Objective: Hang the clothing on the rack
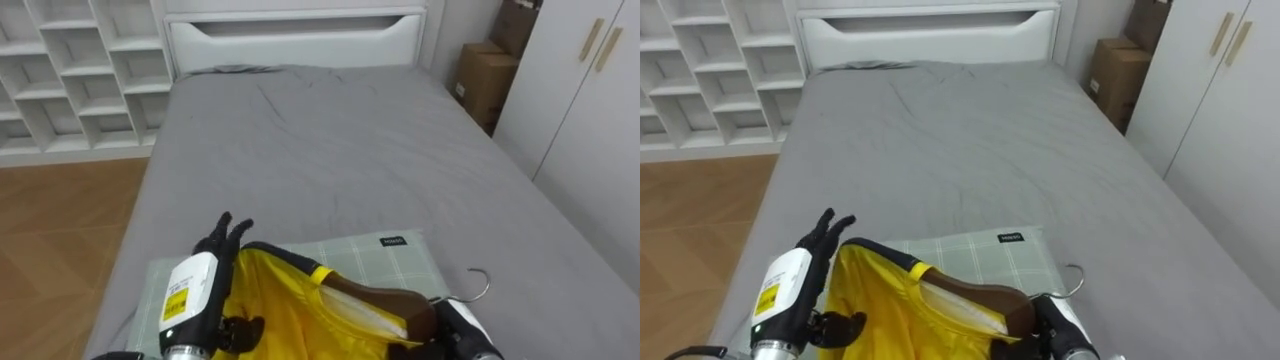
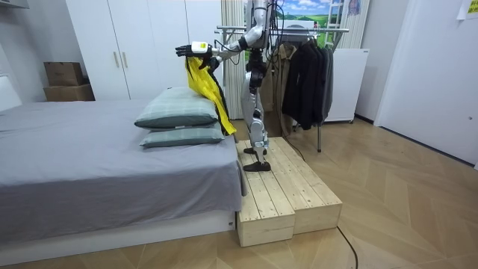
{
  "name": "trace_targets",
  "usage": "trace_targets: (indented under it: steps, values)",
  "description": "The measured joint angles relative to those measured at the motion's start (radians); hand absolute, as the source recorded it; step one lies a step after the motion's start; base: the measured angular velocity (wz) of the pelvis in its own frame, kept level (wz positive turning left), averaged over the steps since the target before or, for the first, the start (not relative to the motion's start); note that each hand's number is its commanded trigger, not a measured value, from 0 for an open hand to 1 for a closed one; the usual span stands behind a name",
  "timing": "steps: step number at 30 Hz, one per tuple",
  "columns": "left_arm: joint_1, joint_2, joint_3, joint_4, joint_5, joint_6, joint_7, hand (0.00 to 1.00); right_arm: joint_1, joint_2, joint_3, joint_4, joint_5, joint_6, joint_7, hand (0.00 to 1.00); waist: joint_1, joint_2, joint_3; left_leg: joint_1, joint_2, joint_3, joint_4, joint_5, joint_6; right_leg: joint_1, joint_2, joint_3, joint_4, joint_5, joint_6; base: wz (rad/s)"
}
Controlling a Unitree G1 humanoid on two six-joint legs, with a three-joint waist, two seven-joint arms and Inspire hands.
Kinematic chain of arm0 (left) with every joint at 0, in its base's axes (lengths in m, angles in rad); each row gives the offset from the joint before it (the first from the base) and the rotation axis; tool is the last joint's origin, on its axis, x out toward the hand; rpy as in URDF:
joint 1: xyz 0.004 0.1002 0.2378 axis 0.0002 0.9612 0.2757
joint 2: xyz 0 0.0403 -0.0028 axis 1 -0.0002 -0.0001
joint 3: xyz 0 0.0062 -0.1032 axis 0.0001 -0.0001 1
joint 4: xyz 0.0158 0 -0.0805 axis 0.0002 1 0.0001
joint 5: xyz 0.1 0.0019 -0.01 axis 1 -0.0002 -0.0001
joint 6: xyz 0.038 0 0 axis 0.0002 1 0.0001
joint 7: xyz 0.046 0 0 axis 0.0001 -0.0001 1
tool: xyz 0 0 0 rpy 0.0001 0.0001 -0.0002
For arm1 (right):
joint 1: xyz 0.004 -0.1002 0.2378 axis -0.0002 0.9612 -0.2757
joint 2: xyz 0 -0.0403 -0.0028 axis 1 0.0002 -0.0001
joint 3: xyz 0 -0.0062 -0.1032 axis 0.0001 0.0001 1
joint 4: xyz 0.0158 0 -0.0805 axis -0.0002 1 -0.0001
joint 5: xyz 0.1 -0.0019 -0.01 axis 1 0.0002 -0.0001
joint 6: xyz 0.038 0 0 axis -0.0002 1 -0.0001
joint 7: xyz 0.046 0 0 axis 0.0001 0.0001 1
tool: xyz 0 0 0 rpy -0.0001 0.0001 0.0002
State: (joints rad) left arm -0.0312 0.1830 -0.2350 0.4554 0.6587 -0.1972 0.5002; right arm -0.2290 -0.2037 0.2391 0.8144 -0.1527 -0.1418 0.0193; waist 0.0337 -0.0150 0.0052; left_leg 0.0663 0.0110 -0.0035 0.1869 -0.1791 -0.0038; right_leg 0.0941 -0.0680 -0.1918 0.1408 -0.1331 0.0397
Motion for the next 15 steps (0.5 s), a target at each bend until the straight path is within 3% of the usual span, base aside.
trace_targets:
  steps: [6,9,11,15]
  values:
    - [0.007,0.005,0.001,0.064,-0.028,-0.007,-0.035,0.0,0.0,-0.017,-0.003,-0.023,-0.032,0.0,-0.001,1.0,0.002,-0.008,-0.0009,0.02,0.001,0.002,-0.002,0.0,0.001,0.01,-0.002,0.001,0.01,0.0,0.0,-0.01]
    - [0.007,0.025,0.016,0.097,-0.037,-0.007,-0.06,0.0,0.0,-0.03,-0.021,-0.042,-0.049,0.0,0.027,1.0,0.004,-0.027,0.0002,0.026,0.0,0.008,-0.008,0.001,0.001,0.012,-0.002,0.011,0.01,-0.003,0.002,-0.06]
    - [0.013,0.033,0.034,0.106,-0.038,-0.005,-0.081,0.0,0.0,-0.045,-0.047,-0.056,-0.066,0.0,0.035,1.0,0.003,-0.038,-0.0011,0.031,0.0,0.016,-0.015,0.001,0.001,0.011,-0.001,0.022,0.009,-0.004,0.002,-0.08]
    - [0.035,0.043,0.039,0.107,-0.038,-0.004,-0.09,0.0,0.0,-0.085,-0.067,-0.095,-0.091,0.0,0.04,1.0,0.0,-0.041,-0.0019,0.034,0.0,0.026,-0.023,0.002,0.003,0.011,-0.001,0.027,0.009,-0.004,0.003,-0.08]
